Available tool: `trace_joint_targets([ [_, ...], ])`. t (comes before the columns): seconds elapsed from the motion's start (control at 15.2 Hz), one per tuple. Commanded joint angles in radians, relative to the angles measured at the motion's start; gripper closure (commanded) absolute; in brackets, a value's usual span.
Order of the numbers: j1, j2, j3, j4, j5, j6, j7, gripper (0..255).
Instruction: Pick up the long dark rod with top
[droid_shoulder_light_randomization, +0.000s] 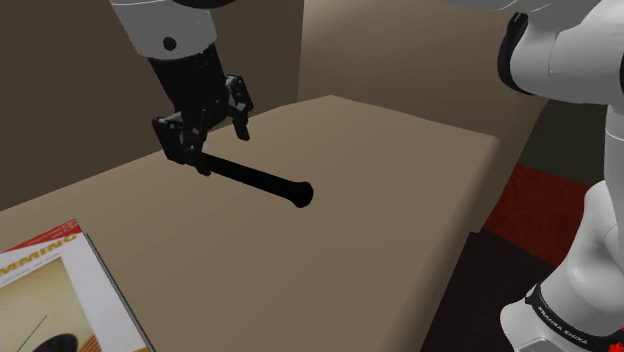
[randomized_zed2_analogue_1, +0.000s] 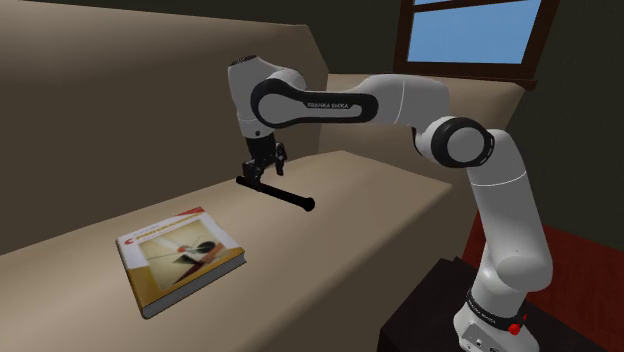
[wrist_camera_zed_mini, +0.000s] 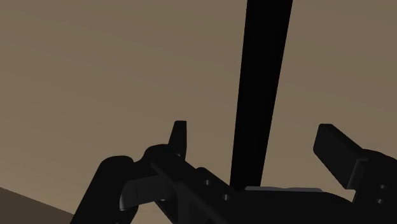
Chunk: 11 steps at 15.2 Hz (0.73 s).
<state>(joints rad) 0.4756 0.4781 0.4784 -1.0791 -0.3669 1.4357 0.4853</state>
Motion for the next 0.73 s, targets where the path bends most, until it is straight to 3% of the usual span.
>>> trace_joint_targets([
  [0.0, -0.007, -0.007, 0.001, -0.038, 0.003, 0.030, 0.006, 0],
  [0.33, -0.023, -0.024, 0.003, -0.113, 0.010, 0.087, 0.015, 0],
  [0.4, -0.024, -0.025, 0.002, -0.113, 0.010, 0.087, 0.014, 255],
  [0.66, -0.023, -0.025, 0.003, -0.114, 0.010, 0.087, 0.016, 255],
])
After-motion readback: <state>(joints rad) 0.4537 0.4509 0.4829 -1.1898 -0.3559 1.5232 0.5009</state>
